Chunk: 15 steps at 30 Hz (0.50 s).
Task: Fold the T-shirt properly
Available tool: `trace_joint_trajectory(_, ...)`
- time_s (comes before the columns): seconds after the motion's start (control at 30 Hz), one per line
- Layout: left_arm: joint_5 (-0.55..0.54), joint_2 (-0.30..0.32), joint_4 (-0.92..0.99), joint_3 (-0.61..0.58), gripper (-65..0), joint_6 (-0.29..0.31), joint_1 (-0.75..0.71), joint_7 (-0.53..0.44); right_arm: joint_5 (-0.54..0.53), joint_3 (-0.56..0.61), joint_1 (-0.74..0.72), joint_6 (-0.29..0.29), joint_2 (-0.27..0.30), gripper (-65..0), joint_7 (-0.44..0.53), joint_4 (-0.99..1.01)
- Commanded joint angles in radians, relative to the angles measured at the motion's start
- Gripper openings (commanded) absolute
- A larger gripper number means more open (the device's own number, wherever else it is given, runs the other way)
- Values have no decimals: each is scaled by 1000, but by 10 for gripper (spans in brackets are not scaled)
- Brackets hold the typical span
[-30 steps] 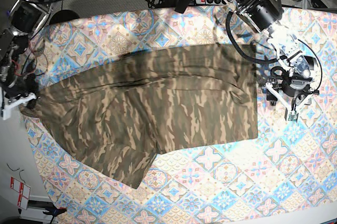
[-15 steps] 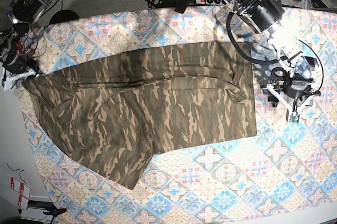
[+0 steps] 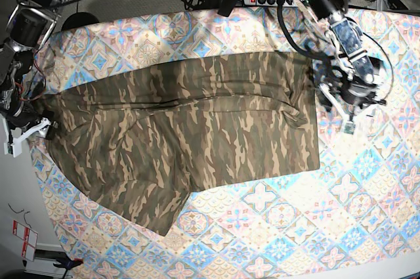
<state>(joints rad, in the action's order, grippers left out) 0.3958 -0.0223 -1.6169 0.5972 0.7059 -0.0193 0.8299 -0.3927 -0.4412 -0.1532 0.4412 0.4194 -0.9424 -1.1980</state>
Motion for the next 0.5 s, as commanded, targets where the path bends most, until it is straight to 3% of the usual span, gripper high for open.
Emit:
trace_joint_trajectory(0.0,-10,5,-46,-20,-246,-8,-12,-14,13,-5,-33,0,28,-266,20,0)
trace_joint_trajectory(0.17,-13,-23,-130,-107,-246,-8,-100,-14,177,34,-125,8,28,-264,78,116)
trace_joint_trajectory(0.33,-10,-43,-147,-118,-246,-8,-113,-14,272,86,-211,138,26,-264,139,232)
trace_joint_trajectory(0.47,-10,-43,-148,-121,-246,-8,-121,-14,374,71,-279,147,26,-264,259,386)
